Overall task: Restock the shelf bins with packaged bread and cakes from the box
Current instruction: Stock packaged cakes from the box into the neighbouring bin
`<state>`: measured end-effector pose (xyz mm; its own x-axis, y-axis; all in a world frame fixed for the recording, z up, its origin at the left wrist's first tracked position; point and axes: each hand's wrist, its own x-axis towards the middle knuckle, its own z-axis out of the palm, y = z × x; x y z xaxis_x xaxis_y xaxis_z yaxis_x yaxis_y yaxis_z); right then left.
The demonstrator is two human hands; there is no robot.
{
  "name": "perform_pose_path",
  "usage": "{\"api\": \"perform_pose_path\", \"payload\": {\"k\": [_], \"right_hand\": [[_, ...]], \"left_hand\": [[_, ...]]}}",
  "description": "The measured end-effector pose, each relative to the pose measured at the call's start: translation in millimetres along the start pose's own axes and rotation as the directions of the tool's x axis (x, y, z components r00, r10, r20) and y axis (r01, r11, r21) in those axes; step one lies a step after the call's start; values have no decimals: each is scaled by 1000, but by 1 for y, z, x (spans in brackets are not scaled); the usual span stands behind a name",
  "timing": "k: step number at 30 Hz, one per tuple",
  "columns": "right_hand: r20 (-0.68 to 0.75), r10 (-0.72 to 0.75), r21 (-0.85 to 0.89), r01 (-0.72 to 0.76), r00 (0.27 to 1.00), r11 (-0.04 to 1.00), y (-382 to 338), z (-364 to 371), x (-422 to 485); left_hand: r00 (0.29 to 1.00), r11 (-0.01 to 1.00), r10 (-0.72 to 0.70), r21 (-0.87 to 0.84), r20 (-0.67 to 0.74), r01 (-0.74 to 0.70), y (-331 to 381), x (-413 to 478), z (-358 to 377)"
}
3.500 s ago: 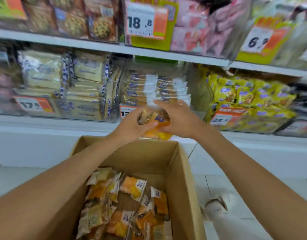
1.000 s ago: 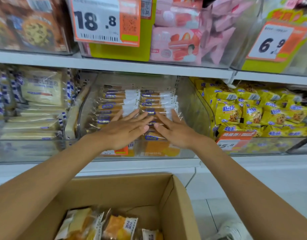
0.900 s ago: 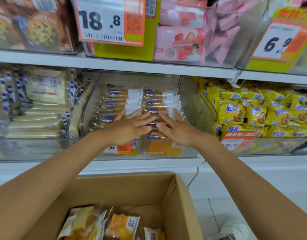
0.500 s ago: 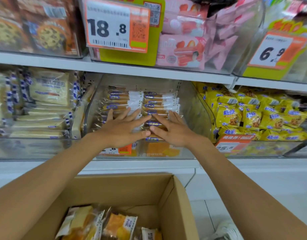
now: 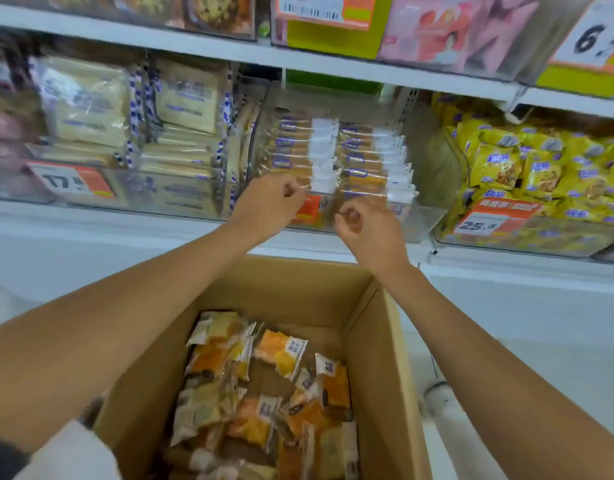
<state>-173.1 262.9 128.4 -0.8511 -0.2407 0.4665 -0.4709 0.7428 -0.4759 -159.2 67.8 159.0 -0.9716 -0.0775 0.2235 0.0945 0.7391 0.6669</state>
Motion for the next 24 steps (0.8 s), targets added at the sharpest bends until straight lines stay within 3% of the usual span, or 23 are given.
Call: {"api": "perform_pose_path", "payload": {"k": [4, 9, 13, 15, 22, 24], "right_hand": [[361, 104, 20, -119, 927, 993, 8, 54, -70], [688, 319, -130, -321, 652, 938, 49, 138, -132], [786, 449, -161, -561, 425, 812, 80, 203, -156], [818, 446, -175, -581, 363, 795, 90, 234, -156], [764, 579, -382, -525, 283, 761, 123, 315, -173], [775, 570, -410, -468, 274, 783, 119, 314, -177]], "left_hand": [[957, 974, -225, 43, 185, 221, -75, -55, 25], [832, 876, -473, 48, 291, 481, -172, -106, 63], [752, 793, -578, 0, 315, 610, -219, -123, 98], [718, 745, -626, -39, 304, 666, -234, -132, 112], [558, 555, -699, -154, 448, 818, -247, -163, 132], [552, 560, -687, -140, 472, 817, -249, -170, 132]]}}
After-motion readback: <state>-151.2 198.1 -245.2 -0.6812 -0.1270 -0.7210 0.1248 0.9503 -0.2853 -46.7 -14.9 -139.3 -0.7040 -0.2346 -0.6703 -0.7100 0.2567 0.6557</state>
